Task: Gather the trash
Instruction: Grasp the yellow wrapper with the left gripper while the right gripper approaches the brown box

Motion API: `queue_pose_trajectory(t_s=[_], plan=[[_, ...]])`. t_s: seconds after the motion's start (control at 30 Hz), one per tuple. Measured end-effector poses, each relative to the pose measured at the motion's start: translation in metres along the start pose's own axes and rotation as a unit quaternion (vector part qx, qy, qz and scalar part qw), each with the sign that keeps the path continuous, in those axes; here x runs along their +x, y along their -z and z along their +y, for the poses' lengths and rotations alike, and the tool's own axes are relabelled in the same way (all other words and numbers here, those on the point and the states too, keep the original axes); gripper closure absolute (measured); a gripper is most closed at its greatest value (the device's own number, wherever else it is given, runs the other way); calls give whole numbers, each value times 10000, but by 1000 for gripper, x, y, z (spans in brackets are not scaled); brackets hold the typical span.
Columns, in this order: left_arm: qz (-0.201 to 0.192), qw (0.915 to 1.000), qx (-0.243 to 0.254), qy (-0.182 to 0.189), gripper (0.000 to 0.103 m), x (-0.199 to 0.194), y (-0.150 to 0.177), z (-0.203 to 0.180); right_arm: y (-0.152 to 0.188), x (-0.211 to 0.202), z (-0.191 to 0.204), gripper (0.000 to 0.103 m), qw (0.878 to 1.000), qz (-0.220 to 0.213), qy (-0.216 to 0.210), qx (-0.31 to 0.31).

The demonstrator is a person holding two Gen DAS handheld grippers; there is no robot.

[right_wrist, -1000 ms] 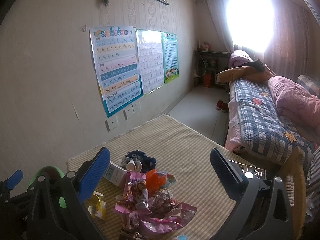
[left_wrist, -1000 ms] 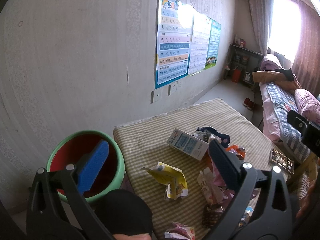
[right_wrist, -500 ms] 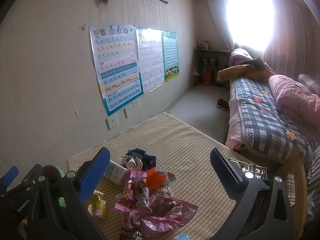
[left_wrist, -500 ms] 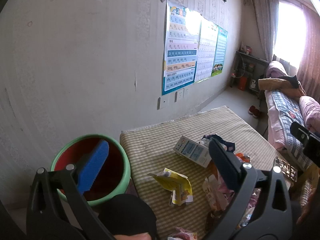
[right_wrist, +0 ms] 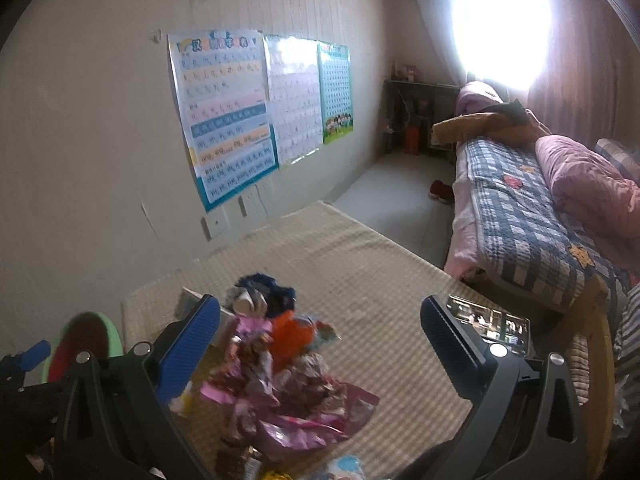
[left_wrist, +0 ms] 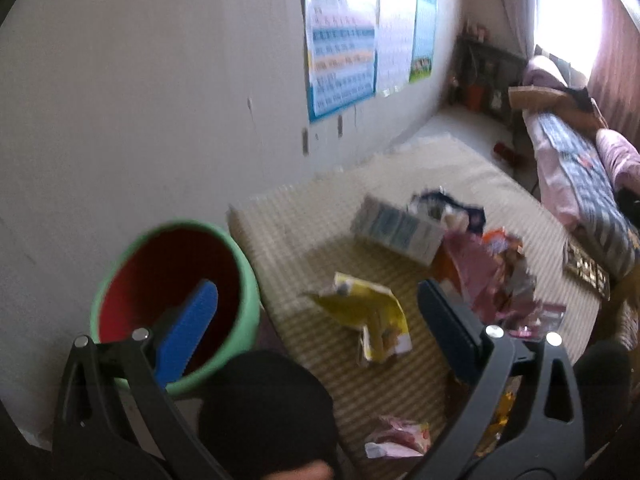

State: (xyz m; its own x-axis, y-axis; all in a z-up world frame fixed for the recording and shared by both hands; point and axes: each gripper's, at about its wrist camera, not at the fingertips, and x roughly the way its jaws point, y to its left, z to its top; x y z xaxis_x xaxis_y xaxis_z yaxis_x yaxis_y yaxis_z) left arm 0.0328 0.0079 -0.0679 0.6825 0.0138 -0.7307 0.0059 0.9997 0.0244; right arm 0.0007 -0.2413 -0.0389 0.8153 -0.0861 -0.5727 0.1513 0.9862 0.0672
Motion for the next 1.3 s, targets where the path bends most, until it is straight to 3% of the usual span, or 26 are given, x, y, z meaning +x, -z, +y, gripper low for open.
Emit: queue_pose_trajectory(t_s=[0.13, 0.23, 0.3, 0.47, 0.53, 0.6, 0.7, 0.73, 0.8, 0.93, 1.17, 1.27, 1.3], plan=[[380, 9984, 316, 289, 17, 29, 4, -16, 9, 4, -13, 7, 9998, 156, 41, 75], [614, 9959, 545, 391, 37, 50, 7, -28, 15, 16, -20, 7, 9985, 515, -57, 150], [888, 9929, 682, 408, 59, 70, 9, -36, 19, 21, -23, 7, 9971, 678, -261, 246], [1294, 9885, 672, 390, 61, 98, 17, -39, 27, 29, -21, 15, 9922, 1004, -663, 313], [1342, 9878, 673, 411, 63, 102, 20, -38, 30, 34, -20, 25, 9893, 1112, -864, 394], [1408, 9867, 618, 534, 89, 102, 22, -36, 32, 42, -18, 35, 9844, 1287, -1110, 458], [1373, 9867, 606, 623, 102, 97, 23, -37, 35, 51, -13, 50, 9768, 1523, -1415, 511], [1322, 9873, 605, 642, 103, 95, 22, -36, 36, 55, -11, 55, 9736, 1609, -1529, 531], [1166, 9890, 584, 692, 103, 84, 22, -36, 36, 61, -7, 57, 9691, 1720, -1679, 562], [950, 9916, 509, 714, 103, 62, 21, -31, 36, 77, -2, 57, 9600, 1966, -1884, 655], [943, 9927, 233, 716, 103, 54, 18, -16, 41, 104, 4, 59, 9513, 2279, -1966, 671], [960, 9923, 118, 773, 100, 57, 19, -16, 43, 108, 7, 77, 9462, 2359, -2111, 669], [996, 9920, 82, 771, 93, 59, 20, -15, 45, 111, 7, 90, 9435, 2413, -2163, 691]])
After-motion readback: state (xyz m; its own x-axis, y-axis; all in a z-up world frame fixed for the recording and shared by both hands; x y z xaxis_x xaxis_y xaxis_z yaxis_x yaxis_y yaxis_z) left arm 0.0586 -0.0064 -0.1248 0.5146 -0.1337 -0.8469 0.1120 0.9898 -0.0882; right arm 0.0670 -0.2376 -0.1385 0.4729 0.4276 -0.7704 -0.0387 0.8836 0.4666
